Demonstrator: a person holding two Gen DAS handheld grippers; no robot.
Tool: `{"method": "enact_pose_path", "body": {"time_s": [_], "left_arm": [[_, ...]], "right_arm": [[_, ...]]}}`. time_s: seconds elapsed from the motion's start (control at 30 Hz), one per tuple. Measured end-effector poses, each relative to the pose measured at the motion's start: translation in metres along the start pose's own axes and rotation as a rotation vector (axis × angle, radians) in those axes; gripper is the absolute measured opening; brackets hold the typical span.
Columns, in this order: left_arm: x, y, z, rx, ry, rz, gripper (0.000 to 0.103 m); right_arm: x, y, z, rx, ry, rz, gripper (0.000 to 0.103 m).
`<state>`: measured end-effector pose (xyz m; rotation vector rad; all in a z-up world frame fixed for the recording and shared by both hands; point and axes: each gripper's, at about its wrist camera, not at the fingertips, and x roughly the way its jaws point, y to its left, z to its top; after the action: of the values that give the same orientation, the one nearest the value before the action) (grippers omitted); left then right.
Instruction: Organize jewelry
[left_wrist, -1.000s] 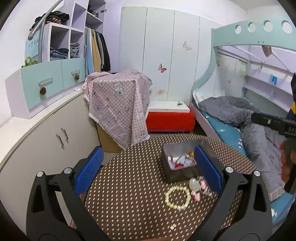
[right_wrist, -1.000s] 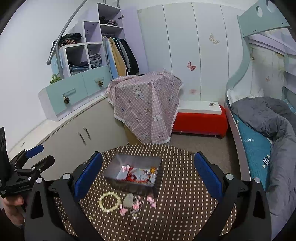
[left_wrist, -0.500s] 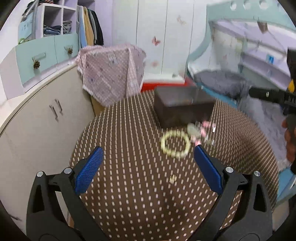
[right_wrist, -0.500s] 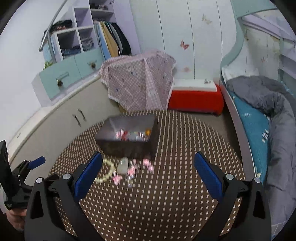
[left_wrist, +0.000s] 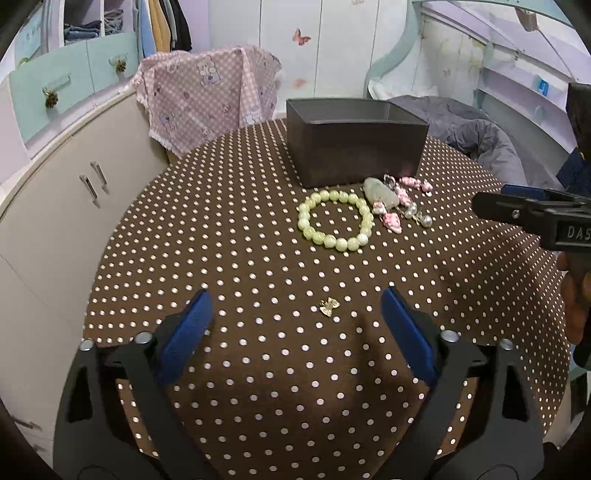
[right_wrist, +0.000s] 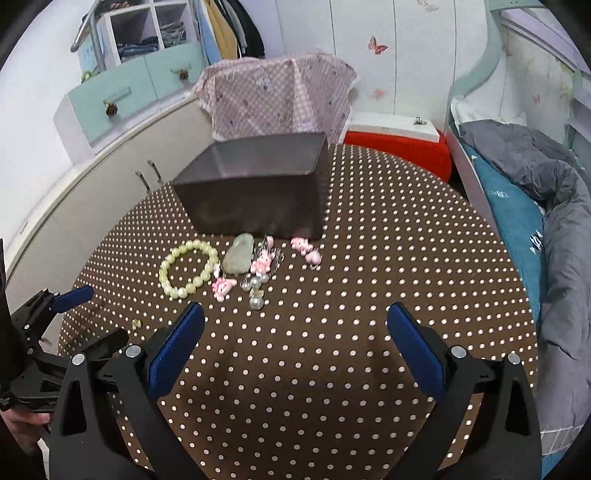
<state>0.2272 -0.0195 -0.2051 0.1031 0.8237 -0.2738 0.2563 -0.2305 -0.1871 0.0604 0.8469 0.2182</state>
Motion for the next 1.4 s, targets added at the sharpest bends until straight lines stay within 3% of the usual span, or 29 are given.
{"method": "enact_pose_path", "body": {"time_s": [0.3, 0.4, 0.5, 0.9, 0.97, 1.03, 1.17, 1.23, 1.27, 1.4], "left_arm": [[0.013, -0.007, -0.003, 0.003, 0.058, -0.060, 0.040], [0.015, -0.012, -0.002, 0.021, 0.055, -0.080, 0.031], [0.016, -0.015, -0.001, 0.033, 0.057, -0.109, 0.010], [0.013, -0.015, 0.000, 0.025, 0.045, -0.122, 0.009], [0.011, -0.013, 0.003, 0.018, 0.036, -0.118, 0.009], [0.011, -0.010, 0.007, 0.009, 0.028, -0.116, 0.009], [0.010, -0.003, 0.015, -0.008, 0.012, -0.103, 0.009], [0.009, 0.001, 0.018, -0.018, 0.005, -0.102, 0.009], [0.009, 0.002, 0.019, -0.021, 0.003, -0.102, 0.009], [0.010, 0.006, 0.023, -0.035, -0.006, -0.103, 0.009]], "right_arm": [[0.008, -0.003, -0.005, 0.006, 0.023, 0.005, 0.095], [0.009, -0.003, -0.006, 0.006, 0.028, 0.008, 0.095], [0.011, -0.002, -0.008, 0.001, 0.034, 0.012, 0.095], [0.032, 0.007, -0.004, -0.066, 0.052, 0.030, 0.095], [0.038, 0.013, -0.001, -0.093, 0.054, 0.023, 0.089], [0.047, 0.016, 0.003, -0.112, 0.067, 0.026, 0.067], [0.055, 0.024, 0.005, -0.168, 0.067, -0.009, 0.048], [0.053, 0.025, 0.007, -0.167, 0.064, 0.006, 0.015], [0.052, 0.024, 0.007, -0.165, 0.068, 0.011, 0.010], [0.047, 0.022, 0.005, -0.178, 0.071, 0.022, 0.010]]}}
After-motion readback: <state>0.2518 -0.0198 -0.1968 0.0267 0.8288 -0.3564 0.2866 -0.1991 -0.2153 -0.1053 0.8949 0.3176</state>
